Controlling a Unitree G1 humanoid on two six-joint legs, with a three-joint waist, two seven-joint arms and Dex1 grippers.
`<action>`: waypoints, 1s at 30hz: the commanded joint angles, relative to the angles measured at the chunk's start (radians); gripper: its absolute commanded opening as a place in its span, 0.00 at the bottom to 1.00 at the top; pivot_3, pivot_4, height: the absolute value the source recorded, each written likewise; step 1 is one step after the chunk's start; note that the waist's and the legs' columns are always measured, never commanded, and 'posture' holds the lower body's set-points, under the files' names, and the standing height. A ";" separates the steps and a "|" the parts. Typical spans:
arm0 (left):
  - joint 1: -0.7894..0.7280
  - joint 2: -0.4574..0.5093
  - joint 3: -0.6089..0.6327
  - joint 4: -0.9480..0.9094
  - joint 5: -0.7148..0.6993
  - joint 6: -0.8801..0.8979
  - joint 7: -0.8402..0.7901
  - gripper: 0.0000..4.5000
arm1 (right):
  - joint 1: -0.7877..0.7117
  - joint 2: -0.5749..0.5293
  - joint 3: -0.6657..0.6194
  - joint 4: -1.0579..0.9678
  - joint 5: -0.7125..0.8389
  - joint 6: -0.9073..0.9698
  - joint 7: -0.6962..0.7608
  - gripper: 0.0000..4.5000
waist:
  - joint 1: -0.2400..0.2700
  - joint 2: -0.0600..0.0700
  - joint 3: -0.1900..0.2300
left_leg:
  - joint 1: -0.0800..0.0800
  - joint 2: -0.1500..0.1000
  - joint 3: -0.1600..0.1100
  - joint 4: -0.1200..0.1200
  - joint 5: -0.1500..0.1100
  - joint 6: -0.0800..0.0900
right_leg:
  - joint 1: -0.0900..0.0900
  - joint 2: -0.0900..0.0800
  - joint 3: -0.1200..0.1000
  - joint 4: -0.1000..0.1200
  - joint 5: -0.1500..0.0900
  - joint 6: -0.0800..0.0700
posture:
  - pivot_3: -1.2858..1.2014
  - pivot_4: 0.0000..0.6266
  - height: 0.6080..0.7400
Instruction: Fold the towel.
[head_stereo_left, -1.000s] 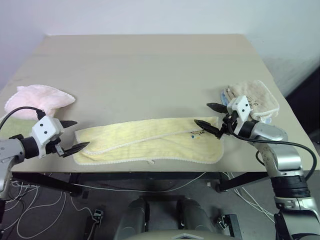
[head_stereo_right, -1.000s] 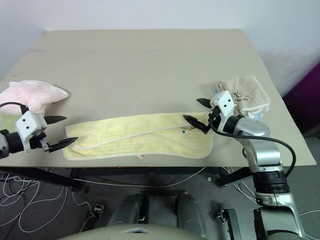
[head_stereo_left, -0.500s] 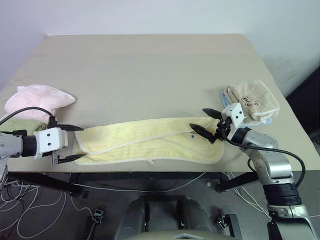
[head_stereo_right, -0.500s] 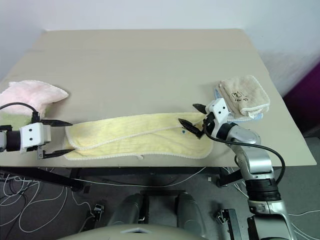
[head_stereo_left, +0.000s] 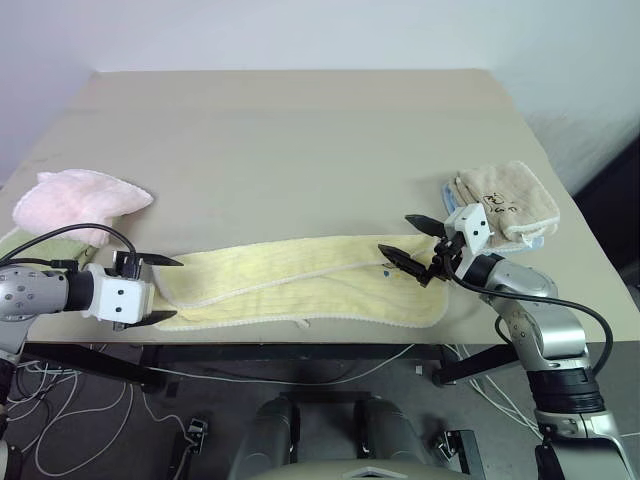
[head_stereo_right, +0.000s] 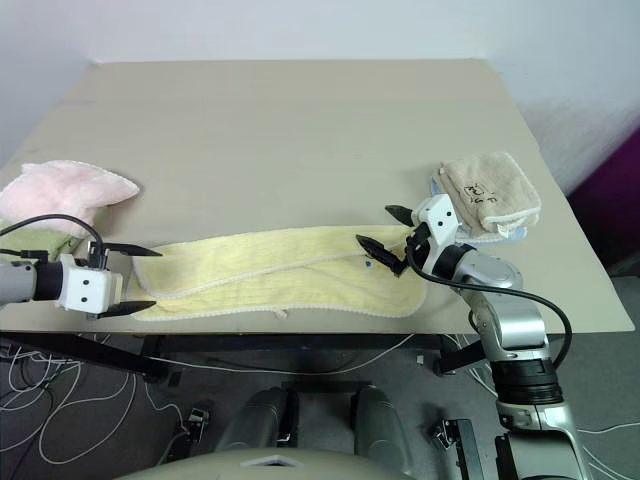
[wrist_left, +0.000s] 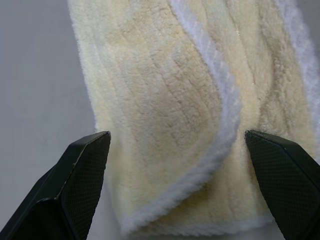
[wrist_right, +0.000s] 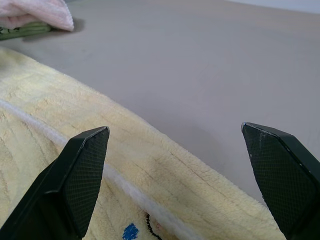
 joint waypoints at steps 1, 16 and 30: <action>-0.009 -0.013 -0.032 0.040 0.026 -0.021 0.036 1.00 | -0.001 -0.005 -0.022 -0.054 0.018 -0.006 -0.004 0.99 | 0.000 0.000 0.000 | 0.000 0.000 0.000 0.000 0.000 0.000 | 0.000 0.000 0.000 0.000 0.000 0.000 | 0.52 0.24 1.00; -0.052 -0.032 -0.080 0.084 0.004 -0.024 0.049 0.56 | 0.004 -0.010 -0.027 -0.065 0.017 0.000 -0.015 1.00 | 0.001 0.003 -0.001 | 0.002 0.000 0.000 0.001 0.000 0.000 | 0.002 0.001 -0.001 0.000 0.000 0.000 | 0.52 0.24 1.00; -0.002 -0.075 0.012 0.013 -0.239 0.235 0.011 0.01 | -0.018 -0.076 -0.015 -0.057 -0.040 -0.040 0.007 1.00 | -0.003 0.002 -0.001 | 0.001 0.000 0.000 0.001 0.000 0.001 | 0.002 0.001 -0.001 0.000 0.000 0.000 | 0.52 0.24 1.00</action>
